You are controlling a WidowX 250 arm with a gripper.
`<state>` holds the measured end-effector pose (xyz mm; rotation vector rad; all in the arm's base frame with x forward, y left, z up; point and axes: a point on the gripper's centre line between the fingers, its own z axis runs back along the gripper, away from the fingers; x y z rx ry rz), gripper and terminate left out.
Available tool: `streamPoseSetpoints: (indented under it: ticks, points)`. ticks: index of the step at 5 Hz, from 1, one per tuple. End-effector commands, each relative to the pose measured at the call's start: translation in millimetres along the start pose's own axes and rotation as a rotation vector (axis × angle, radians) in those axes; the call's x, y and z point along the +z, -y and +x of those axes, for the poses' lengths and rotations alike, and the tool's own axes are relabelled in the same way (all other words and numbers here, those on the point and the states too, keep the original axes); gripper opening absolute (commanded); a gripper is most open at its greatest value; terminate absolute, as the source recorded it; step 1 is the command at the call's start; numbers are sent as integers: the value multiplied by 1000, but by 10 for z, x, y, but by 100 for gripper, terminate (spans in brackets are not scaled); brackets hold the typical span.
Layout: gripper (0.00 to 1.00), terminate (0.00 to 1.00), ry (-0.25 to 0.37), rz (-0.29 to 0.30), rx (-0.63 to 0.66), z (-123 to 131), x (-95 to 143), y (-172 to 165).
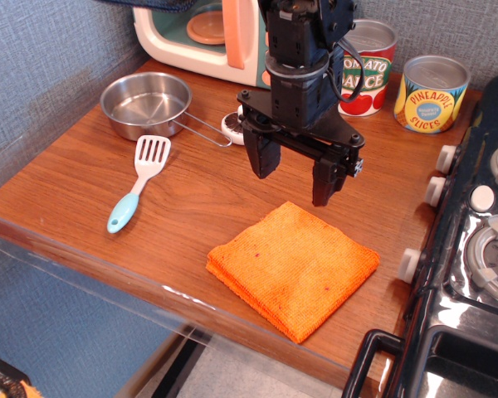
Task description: Move towel to lower right corner
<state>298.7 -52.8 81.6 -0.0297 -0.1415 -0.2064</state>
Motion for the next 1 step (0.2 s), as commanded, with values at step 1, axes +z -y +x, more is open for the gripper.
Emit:
streamPoseSetpoints:
  ticks: [1]
  points:
    - [100,100,48,2,4,72,147,-52]
